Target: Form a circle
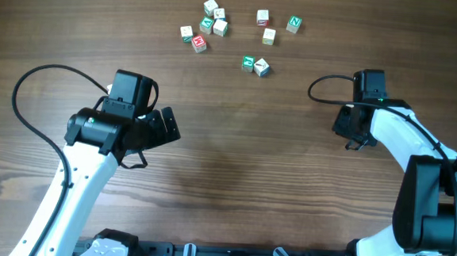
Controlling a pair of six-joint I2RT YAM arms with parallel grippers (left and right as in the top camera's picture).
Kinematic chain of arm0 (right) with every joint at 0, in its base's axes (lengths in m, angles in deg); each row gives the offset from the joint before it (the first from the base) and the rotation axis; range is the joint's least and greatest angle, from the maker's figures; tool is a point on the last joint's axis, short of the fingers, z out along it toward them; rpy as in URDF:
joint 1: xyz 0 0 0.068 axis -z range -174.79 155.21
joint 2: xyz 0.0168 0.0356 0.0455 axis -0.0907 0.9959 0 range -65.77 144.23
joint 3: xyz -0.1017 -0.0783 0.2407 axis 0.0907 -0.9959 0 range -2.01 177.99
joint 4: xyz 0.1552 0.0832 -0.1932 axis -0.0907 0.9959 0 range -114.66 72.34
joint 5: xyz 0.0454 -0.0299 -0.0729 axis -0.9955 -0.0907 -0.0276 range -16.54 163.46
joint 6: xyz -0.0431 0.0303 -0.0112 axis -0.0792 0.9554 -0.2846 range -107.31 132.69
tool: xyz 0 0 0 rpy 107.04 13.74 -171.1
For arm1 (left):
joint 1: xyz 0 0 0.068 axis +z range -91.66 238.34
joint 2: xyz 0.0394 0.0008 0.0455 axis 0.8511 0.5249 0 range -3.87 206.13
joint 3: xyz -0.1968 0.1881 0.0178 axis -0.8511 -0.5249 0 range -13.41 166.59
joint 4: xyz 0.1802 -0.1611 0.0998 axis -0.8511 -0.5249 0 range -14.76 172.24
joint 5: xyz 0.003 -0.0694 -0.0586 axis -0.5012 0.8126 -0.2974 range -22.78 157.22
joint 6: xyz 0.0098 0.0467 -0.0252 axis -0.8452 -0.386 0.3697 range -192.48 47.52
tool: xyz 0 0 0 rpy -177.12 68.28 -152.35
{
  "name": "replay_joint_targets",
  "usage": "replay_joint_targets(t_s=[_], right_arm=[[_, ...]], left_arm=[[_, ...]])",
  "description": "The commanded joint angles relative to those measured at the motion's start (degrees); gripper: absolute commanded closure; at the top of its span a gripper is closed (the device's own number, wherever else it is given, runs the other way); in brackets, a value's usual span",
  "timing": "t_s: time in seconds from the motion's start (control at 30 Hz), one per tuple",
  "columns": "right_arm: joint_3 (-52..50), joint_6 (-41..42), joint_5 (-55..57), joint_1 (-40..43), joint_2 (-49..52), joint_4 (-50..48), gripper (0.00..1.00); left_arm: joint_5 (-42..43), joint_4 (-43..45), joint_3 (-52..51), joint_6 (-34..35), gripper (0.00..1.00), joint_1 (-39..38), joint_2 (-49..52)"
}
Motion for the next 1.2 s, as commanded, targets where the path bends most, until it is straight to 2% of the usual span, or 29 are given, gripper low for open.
replay_joint_targets(t_s=[0.0,0.07,0.17,0.23,0.3,0.4,0.43,1.17], right_arm=[[-0.94,-1.11,-1.97,-0.17,1.25,0.63,0.72],[-0.94,-0.72,-1.95,-0.17,1.25,2.25,0.67],[-0.94,-0.52,-1.97,-0.17,1.25,2.54,0.52],[-0.94,-0.48,-1.97,-0.17,1.25,2.47,0.48],[-0.94,-0.04,-1.88,-0.17,1.25,2.16,0.50],[-0.94,2.36,-1.09,-0.17,1.25,2.21,0.62],[-0.94,2.43,-1.09,-0.17,1.25,2.21,0.63],[-0.94,4.37,0.00,-0.17,1.25,0.70,0.64]], left_arm=[[0.26,-0.02,-0.11,-0.26,0.00,0.44,-0.13],[0.26,-0.02,-0.11,-0.28,0.00,0.44,-0.13],[0.26,-0.02,-0.11,-0.28,0.00,0.44,-0.13],[0.26,-0.02,-0.11,-0.26,0.00,0.44,-0.13],[0.26,-0.02,-0.11,-0.26,0.00,0.44,-0.13],[0.26,-0.02,-0.11,-0.26,0.00,0.44,-0.13],[0.26,-0.02,-0.11,-0.26,0.00,0.44,-0.13],[0.26,-0.02,-0.11,-0.26,0.00,0.44,-0.13]])
